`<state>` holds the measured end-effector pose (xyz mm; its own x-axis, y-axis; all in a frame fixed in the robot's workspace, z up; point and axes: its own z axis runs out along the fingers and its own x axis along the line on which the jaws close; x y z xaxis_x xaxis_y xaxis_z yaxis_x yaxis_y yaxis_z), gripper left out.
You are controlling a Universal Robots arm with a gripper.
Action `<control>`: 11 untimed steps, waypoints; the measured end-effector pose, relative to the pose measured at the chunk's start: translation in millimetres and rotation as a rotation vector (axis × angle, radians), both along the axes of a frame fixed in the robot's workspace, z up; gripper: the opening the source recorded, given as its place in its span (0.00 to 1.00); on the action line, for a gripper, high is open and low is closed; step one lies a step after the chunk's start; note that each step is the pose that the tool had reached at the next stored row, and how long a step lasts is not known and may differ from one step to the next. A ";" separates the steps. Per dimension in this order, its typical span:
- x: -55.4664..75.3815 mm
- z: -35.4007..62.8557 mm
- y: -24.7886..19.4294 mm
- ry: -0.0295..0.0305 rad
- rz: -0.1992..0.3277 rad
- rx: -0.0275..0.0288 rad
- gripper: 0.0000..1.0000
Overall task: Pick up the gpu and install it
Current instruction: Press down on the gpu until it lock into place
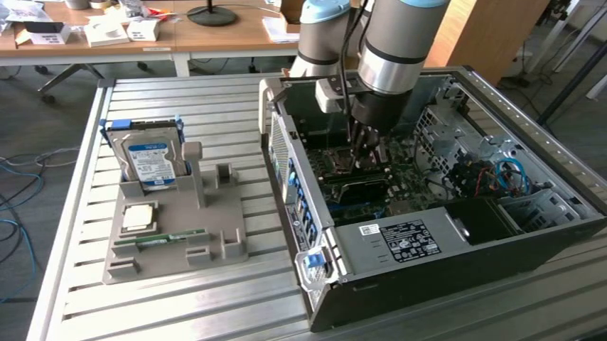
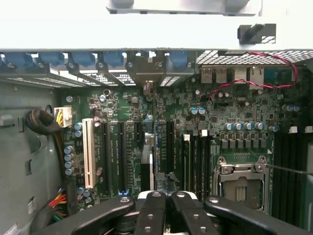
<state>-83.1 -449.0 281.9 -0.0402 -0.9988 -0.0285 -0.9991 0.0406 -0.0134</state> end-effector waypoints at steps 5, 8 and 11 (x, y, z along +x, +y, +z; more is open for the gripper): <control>-1.2 -0.1 0.0 0.0000 0.000 0.0001 0.11; -1.2 -0.1 0.0 0.0000 0.000 0.0001 0.11; -1.2 -0.3 0.0 0.0001 0.000 0.0000 0.11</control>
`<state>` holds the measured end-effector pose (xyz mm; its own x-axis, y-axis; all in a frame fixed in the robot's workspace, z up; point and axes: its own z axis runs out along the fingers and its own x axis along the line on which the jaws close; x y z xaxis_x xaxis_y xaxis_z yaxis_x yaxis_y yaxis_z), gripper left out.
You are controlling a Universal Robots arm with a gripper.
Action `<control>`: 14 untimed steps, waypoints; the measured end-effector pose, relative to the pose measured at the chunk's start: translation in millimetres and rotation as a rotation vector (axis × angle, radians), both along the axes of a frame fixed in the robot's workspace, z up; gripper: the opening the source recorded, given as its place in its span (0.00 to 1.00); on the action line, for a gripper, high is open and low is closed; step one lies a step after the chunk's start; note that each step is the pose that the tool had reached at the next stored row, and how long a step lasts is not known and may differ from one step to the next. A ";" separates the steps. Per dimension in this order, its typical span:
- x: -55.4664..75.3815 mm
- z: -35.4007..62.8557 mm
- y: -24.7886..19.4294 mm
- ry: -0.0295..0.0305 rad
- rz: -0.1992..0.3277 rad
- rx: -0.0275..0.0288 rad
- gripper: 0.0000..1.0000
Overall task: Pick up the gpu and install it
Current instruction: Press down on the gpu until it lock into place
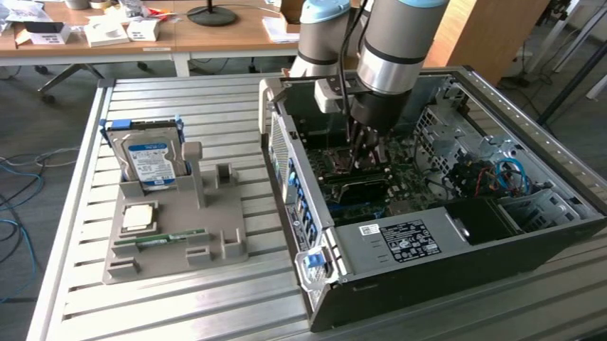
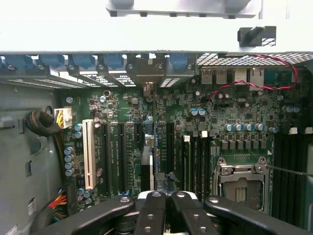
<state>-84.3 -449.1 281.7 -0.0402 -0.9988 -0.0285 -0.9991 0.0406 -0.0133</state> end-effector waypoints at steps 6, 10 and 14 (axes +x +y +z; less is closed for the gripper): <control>0.0 -2.5 0.0 0.0001 0.000 -0.0001 0.11; 0.0 -2.6 0.0 -0.0001 0.000 0.0001 0.11; -1.1 -2.7 0.1 -0.0002 0.000 0.0003 0.11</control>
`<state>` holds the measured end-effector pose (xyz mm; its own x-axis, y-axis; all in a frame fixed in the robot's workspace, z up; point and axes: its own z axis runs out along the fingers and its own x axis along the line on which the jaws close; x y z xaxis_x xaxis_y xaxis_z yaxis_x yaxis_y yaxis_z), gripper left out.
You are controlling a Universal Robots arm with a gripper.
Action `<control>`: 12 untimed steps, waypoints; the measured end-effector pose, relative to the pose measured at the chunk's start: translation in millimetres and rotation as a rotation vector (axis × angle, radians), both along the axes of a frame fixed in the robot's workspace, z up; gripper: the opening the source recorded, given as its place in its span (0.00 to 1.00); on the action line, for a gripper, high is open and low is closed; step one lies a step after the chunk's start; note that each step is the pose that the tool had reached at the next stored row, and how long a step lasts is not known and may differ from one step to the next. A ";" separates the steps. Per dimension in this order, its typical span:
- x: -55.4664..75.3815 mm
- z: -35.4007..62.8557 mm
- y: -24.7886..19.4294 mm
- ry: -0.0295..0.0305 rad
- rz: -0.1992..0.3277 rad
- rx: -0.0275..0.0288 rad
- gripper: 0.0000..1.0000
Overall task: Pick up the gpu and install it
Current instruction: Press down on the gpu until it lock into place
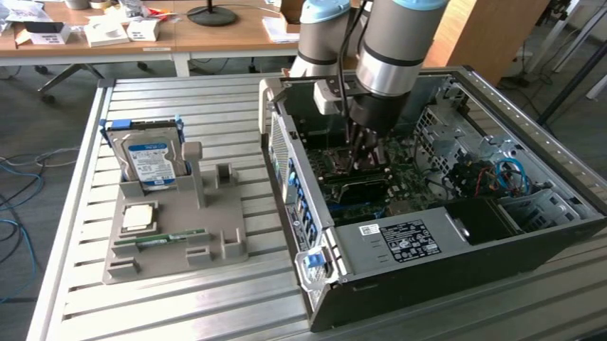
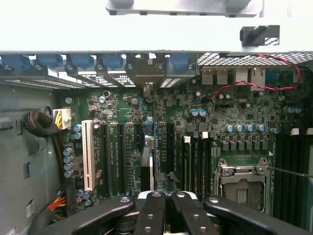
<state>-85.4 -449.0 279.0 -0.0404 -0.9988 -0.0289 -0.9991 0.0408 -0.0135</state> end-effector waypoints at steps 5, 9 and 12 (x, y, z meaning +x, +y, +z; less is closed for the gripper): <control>-1.3 -0.2 -0.4 0.0001 0.000 -0.0001 0.11; -1.3 -0.2 -0.7 0.0002 0.000 -0.0002 0.11; -1.3 -1.0 -0.7 0.0000 0.000 0.0000 0.11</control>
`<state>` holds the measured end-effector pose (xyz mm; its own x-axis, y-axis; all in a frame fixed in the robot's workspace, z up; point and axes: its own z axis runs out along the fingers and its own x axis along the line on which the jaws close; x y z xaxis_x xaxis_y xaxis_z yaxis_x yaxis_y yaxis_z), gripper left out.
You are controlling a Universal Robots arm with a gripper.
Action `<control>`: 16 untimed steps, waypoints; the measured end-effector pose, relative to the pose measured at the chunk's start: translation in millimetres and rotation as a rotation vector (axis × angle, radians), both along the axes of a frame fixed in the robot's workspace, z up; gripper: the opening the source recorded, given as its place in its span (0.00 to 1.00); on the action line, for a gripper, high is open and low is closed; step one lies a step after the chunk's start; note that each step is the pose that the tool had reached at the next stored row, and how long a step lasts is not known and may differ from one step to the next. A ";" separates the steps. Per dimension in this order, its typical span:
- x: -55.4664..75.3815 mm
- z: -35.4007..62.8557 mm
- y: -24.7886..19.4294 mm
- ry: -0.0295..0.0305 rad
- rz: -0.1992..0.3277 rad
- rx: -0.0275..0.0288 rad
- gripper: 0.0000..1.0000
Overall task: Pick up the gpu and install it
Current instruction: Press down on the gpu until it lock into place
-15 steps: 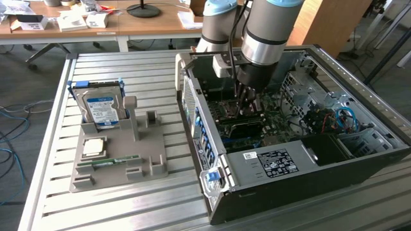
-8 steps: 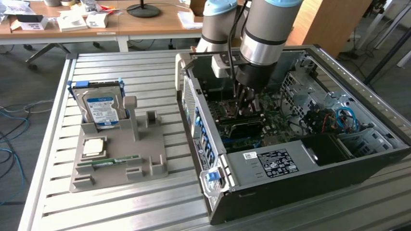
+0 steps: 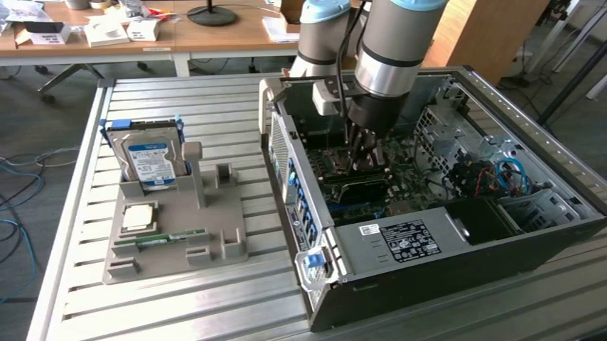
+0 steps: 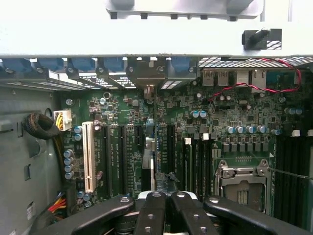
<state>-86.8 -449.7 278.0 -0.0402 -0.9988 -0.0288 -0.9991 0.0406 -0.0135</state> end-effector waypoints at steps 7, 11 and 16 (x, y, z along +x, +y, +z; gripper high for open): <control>-0.4 -4.0 -0.1 0.0002 0.000 -0.0003 0.11; -0.4 -4.2 -1.9 0.0002 0.000 -0.0002 0.11; -0.5 -6.2 -2.8 0.0001 0.000 -0.0001 0.11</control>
